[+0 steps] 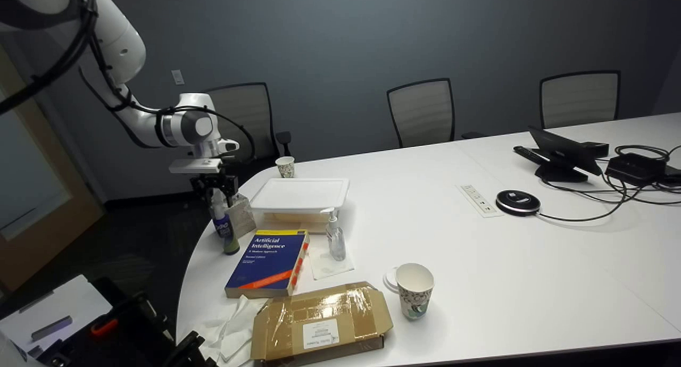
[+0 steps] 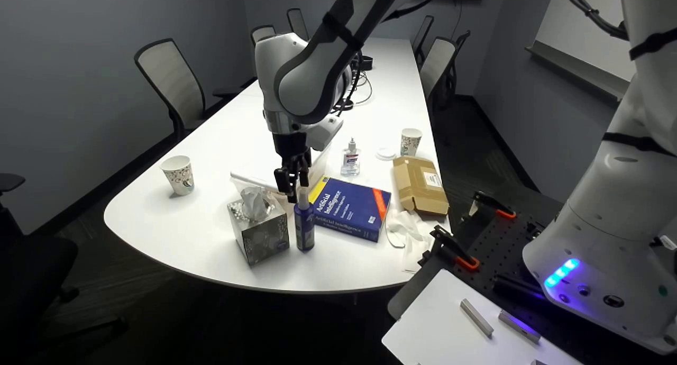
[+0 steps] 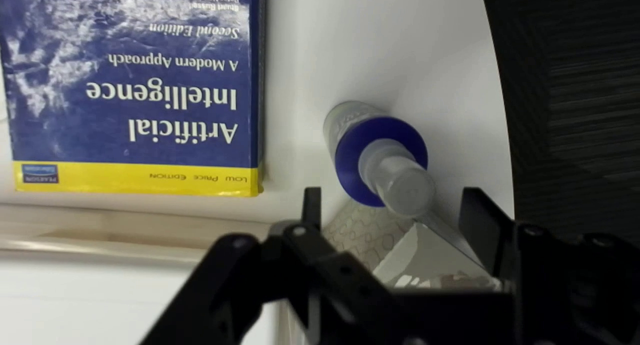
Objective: Move the blue spray bottle and place it next to the tissue box
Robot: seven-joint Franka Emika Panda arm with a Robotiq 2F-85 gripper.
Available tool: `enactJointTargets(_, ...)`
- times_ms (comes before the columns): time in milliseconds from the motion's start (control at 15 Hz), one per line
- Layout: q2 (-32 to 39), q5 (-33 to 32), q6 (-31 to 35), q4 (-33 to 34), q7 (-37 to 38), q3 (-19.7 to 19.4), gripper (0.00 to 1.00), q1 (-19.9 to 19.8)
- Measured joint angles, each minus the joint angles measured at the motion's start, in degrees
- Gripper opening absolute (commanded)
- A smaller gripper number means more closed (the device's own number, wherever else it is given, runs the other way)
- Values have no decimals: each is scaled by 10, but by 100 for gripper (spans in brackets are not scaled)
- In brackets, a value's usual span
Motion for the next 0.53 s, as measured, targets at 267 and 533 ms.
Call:
enactJointTargets(267, -21, 5, -3, 3, 5, -9, 100, -1)
enactJointTargets(533, -74, 26, -15, -1, 43, -41, 100, -10)
